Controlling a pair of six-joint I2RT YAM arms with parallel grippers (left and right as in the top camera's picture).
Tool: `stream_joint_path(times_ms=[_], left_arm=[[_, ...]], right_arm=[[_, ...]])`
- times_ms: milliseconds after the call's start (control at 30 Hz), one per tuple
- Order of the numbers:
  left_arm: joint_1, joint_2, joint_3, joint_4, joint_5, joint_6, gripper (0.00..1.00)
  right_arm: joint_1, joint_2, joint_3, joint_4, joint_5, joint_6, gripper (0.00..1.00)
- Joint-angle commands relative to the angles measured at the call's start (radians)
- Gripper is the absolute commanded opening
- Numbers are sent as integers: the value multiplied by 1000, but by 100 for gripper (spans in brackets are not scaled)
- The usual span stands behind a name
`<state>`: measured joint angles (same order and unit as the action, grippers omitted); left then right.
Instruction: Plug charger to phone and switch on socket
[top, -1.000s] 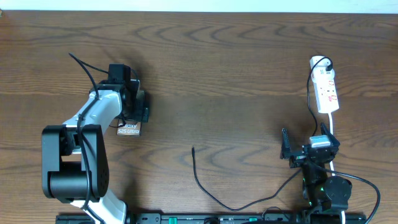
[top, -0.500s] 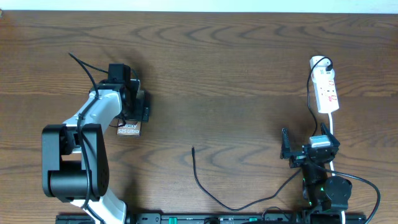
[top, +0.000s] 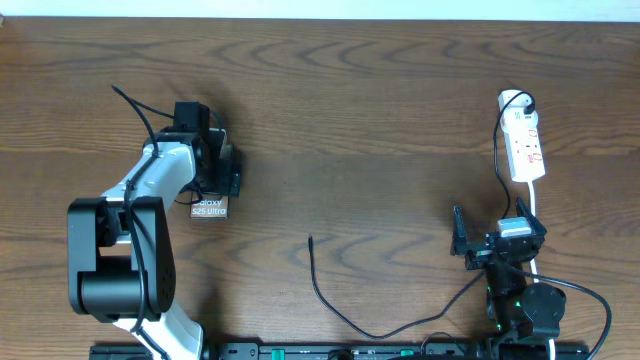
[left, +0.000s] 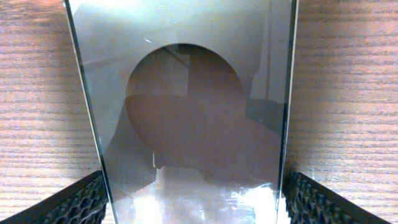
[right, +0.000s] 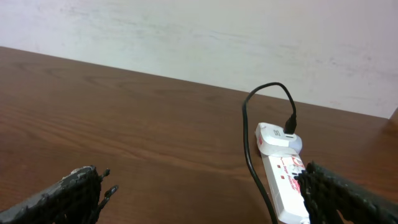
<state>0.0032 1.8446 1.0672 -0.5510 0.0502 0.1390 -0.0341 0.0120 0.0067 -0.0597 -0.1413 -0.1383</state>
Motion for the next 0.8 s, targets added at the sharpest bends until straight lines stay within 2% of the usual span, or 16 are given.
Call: stream_joint_path(times_ms=[0,767], left_arm=[[0,95,-32,-4,-32,18,89],[0,99,-31,5,-37,26,89]], right_arm=[[4,-3,-1,-4,0,11,99],[4,-3,-1,-4,0,11,99]])
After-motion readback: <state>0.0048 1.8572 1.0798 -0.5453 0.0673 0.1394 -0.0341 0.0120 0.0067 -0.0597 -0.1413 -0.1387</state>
